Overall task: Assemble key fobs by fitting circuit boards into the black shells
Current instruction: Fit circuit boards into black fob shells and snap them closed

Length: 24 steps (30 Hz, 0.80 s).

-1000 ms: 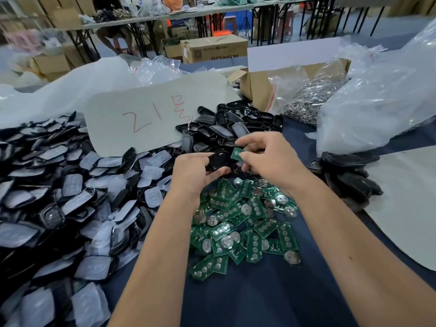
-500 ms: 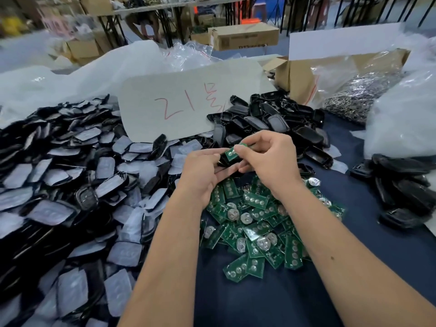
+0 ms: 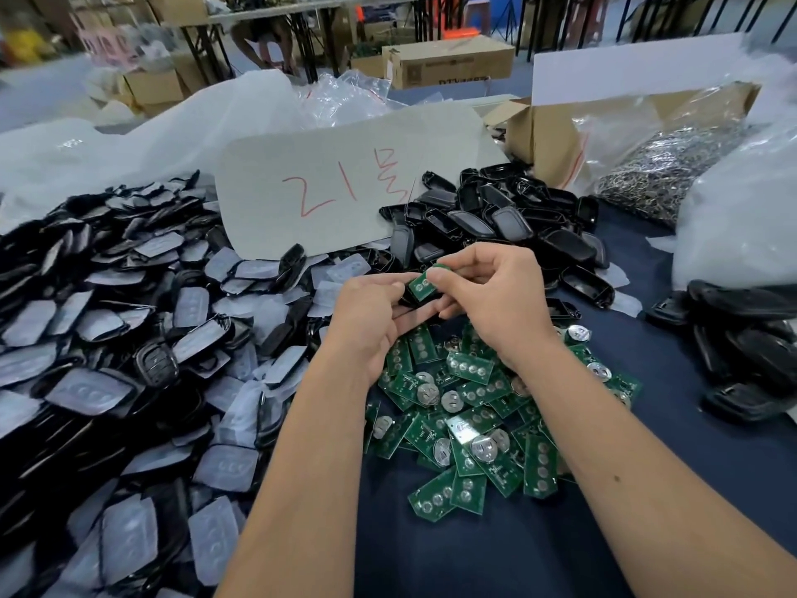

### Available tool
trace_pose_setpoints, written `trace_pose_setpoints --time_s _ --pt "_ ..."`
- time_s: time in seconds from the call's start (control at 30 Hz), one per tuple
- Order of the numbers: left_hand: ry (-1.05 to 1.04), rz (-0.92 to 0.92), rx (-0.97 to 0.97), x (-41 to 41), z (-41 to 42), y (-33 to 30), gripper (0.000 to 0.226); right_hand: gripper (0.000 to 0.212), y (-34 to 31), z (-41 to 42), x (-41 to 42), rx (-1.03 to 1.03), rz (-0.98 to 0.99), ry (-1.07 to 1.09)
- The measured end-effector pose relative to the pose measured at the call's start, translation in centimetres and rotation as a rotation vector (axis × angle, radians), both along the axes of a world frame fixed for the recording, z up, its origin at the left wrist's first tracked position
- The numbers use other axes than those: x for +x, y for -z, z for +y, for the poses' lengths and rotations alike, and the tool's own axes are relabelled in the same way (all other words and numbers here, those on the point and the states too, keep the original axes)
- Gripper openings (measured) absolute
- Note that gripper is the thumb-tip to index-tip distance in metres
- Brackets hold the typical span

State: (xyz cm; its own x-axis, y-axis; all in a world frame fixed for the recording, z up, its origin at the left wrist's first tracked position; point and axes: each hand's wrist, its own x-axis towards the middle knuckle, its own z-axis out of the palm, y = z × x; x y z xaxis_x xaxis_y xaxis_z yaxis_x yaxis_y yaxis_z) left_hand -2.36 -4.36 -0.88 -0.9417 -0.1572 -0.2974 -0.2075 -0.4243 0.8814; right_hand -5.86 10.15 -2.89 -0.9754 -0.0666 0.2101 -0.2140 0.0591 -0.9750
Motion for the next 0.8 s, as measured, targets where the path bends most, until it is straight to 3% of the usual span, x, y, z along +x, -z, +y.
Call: trace_pose_setpoints --time_s 0.3,0.5,0.8 --pt "0.004 0.031 -0.091 -0.4 -0.2 0.9 0.02 0.012 -0.5 -0.5 0.7 0.179 0.095 0.075" --pt "0.017 0.088 -0.115 -0.2 0.0 1.3 0.024 0.016 -0.4 -0.8 0.8 0.282 0.159 0.139" --pt "0.048 0.099 -0.098 0.0 -0.1 1.2 0.023 0.018 -0.3 -0.8 1.3 0.32 0.201 0.175"
